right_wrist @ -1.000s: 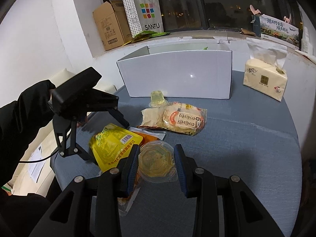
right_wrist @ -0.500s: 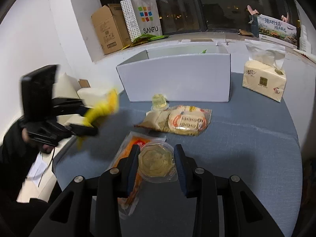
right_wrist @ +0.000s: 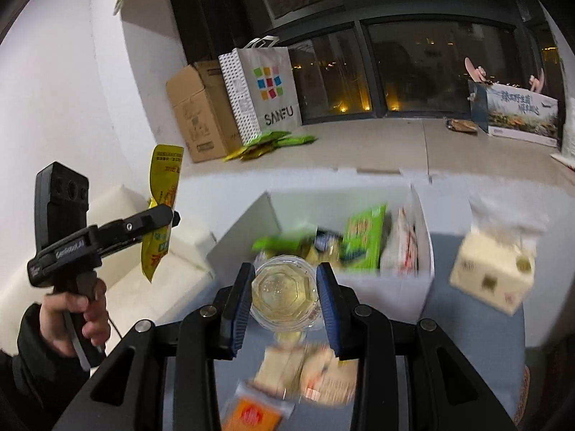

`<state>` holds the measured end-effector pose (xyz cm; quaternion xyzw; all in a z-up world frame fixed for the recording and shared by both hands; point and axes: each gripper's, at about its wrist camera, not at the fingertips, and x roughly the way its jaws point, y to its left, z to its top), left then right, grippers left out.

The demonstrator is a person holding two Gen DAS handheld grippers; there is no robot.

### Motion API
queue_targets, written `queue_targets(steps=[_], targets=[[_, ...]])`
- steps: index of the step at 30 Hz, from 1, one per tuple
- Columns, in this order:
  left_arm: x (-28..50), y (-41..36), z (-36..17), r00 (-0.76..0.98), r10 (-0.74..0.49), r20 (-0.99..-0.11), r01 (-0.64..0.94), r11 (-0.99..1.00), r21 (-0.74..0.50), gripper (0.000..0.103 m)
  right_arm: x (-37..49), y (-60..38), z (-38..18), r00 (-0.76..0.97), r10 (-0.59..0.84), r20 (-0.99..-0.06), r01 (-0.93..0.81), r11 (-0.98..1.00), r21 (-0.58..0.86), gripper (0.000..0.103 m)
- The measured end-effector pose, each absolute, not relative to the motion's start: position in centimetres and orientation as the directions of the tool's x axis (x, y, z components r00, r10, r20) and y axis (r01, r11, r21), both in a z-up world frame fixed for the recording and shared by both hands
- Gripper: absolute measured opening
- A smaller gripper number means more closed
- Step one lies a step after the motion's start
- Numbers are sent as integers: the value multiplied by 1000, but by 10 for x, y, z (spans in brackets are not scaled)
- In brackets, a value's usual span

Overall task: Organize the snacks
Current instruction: 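Lower the yellow pouch and jelly cup into the white box and release both, then move both tools back over the remaining snacks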

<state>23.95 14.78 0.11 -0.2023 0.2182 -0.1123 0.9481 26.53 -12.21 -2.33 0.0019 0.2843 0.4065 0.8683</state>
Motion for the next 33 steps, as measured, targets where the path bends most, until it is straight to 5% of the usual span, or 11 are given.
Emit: queue_targets(steps=[10,12,14,16,17,29,33], targets=[[324,175,-39,823,-208,-529,-49,901,-430,51,386,-75,-24,508,630,-587,-610,745,270,38],[332,177,-46,794,-219,-568,-62,899,-433,88,403,-71,-28,497,625,-602,-592,751,291,38],[333,178,-50,788,-219,-575,-76,892,-445,103,416,-69,-32,474,637,-608,-582,745,326,43],[326,178,-47,800,-188,-569,-82,907,-414,103,425,-63,-34,440,648,-622,-580,734,354,94],[322,177,-44,803,-188,-565,-73,911,-407,103,424,-62,-33,459,622,-634,-561,757,336,103],[257,151,-6,850,-186,-493,14,943,-332,103,371,-77,-5,560,618,-551,-605,760,237,103],[217,119,5,862,-134,-488,43,980,-193,103,337,-88,9,568,625,-535,-655,738,166,103]])
